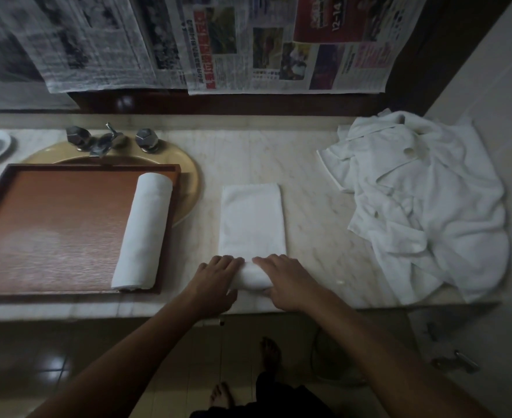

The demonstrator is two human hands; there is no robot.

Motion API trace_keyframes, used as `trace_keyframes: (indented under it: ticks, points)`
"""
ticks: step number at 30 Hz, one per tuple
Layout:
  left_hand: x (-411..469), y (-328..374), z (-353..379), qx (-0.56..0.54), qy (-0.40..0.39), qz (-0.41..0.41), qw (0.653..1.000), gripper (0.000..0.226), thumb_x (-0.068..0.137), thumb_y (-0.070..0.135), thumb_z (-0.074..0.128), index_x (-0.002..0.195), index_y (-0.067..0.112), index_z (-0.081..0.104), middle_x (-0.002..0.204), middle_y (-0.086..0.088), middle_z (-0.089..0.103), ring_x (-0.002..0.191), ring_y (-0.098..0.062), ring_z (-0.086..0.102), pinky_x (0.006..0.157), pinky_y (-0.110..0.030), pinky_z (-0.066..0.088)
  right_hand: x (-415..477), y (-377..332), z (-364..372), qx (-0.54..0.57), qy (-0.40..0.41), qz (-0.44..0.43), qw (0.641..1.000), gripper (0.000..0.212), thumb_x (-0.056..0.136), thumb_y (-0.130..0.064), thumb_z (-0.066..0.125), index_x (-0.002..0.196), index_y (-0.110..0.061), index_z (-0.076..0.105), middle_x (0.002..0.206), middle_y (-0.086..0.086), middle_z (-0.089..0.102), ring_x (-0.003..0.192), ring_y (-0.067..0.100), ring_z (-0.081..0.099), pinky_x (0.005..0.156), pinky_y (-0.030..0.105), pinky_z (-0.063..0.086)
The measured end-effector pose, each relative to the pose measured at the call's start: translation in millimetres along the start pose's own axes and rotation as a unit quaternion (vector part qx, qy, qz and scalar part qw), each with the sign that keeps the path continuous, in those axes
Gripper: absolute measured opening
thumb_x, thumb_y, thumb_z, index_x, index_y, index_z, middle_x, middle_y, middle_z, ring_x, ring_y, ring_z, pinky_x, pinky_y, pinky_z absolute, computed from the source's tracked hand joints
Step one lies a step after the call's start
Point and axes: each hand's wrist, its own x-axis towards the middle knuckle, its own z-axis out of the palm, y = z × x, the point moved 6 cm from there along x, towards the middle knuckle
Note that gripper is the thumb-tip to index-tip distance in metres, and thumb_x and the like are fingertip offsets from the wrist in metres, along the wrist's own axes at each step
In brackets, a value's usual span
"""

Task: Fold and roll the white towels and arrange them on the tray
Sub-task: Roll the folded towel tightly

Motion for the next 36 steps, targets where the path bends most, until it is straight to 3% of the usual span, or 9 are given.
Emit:
trace_keyframes:
  ticks: [8, 12, 17, 20, 22, 24, 27, 32, 36]
  points:
    - [-28, 8, 4, -0.115, -0.013, -0.041, 0.992, 0.060, 0.096, 0.061, 0.012, 0.129, 0.028, 0.049, 0.127, 0.011, 0.052, 0.110, -0.015, 0.047, 0.094, -0.045, 0.040, -33, 2, 13, 0.119, -0.059, 0.088, 0.987, 0.049, 0.099, -0.050, 0.057, 0.141, -0.032, 0.041, 0.137, 0.000, 0.049, 0.117, 0.021, 0.052, 0.099, 0.037, 0.044]
    - [-12, 1, 3, -0.158, -0.035, -0.118, 0.980, 0.041, 0.099, 0.056, 0.033, 0.120, 0.028, 0.054, 0.118, 0.011, 0.051, 0.113, -0.019, 0.047, 0.093, -0.043, 0.037, -30, -1, 16, 0.050, 0.027, 0.073, 0.996, 0.045, 0.105, -0.050, 0.043, 0.141, -0.025, 0.049, 0.141, -0.001, 0.052, 0.127, 0.021, 0.044, 0.109, 0.039, 0.035]
    - [0, -7, 1, -0.233, -0.044, -0.186, 0.954, 0.027, 0.095, 0.047, 0.055, 0.112, 0.028, 0.061, 0.112, 0.007, 0.054, 0.111, -0.019, 0.051, 0.100, -0.046, 0.044, -52, -37, 17, -0.016, 0.202, 0.034, 0.979, 0.045, 0.096, -0.025, 0.060, 0.140, -0.017, 0.054, 0.141, 0.008, 0.056, 0.133, 0.030, 0.049, 0.115, 0.055, 0.037]
    - [4, -11, 0, -0.303, -0.003, -0.212, 0.929, 0.024, 0.090, 0.047, 0.065, 0.104, 0.027, 0.064, 0.110, 0.002, 0.062, 0.104, -0.021, 0.060, 0.090, -0.041, 0.052, -56, -48, 34, -0.040, 0.167, 0.046, 0.984, 0.070, 0.085, -0.012, 0.064, 0.151, -0.014, 0.043, 0.157, 0.014, 0.042, 0.147, 0.036, 0.036, 0.121, 0.061, 0.027]
    - [0, -9, -1, -0.321, 0.040, -0.235, 0.917, 0.030, 0.091, 0.044, 0.070, 0.113, 0.025, 0.062, 0.114, 0.002, 0.061, 0.105, -0.021, 0.061, 0.087, -0.037, 0.052, -53, -43, 40, -0.051, 0.142, 0.061, 0.987, 0.084, 0.082, -0.009, 0.066, 0.159, -0.014, 0.031, 0.165, 0.014, 0.030, 0.153, 0.037, 0.025, 0.122, 0.063, 0.021]
    - [-10, -2, -9, -0.244, 0.123, -0.212, 0.938, 0.039, 0.096, 0.044, 0.065, 0.127, 0.023, 0.057, 0.125, -0.002, 0.057, 0.114, -0.022, 0.057, 0.094, -0.041, 0.050, -46, -38, 41, -0.058, 0.129, 0.061, 0.988, 0.092, 0.081, -0.007, 0.068, 0.161, -0.015, 0.023, 0.168, 0.014, 0.025, 0.155, 0.037, 0.021, 0.124, 0.062, 0.017]
    - [-28, 26, -12, -0.100, 0.196, -0.081, 0.972, 0.045, 0.098, 0.039, 0.053, 0.139, 0.020, 0.050, 0.141, -0.002, 0.052, 0.129, -0.021, 0.049, 0.108, -0.047, 0.042, -34, -31, 37, -0.068, 0.125, 0.049, 0.989, 0.098, 0.080, -0.010, 0.072, 0.162, -0.015, 0.018, 0.167, 0.014, 0.028, 0.154, 0.037, 0.023, 0.124, 0.060, 0.012]
    - [-17, 25, 20, 0.053, 0.092, 0.000, 0.994, 0.089, 0.078, 0.016, 0.071, 0.158, 0.010, 0.032, 0.164, -0.012, 0.033, 0.154, -0.031, 0.027, 0.121, -0.056, 0.029, -10, -19, 19, -0.080, 0.083, 0.048, 0.992, 0.098, 0.084, -0.030, 0.073, 0.162, -0.016, 0.014, 0.165, 0.009, 0.030, 0.150, 0.031, 0.030, 0.125, 0.055, 0.019]
    - [7, 12, 11, 0.064, 0.074, -0.004, 0.995, 0.094, 0.077, 0.010, 0.073, 0.160, 0.008, 0.027, 0.166, -0.013, 0.029, 0.155, -0.031, 0.023, 0.123, -0.051, 0.022, 8, -12, 4, -0.101, 0.043, 0.045, 0.993, 0.091, 0.079, -0.032, 0.070, 0.157, -0.014, 0.025, 0.148, 0.008, 0.046, 0.128, 0.030, 0.047, 0.111, 0.048, 0.037]
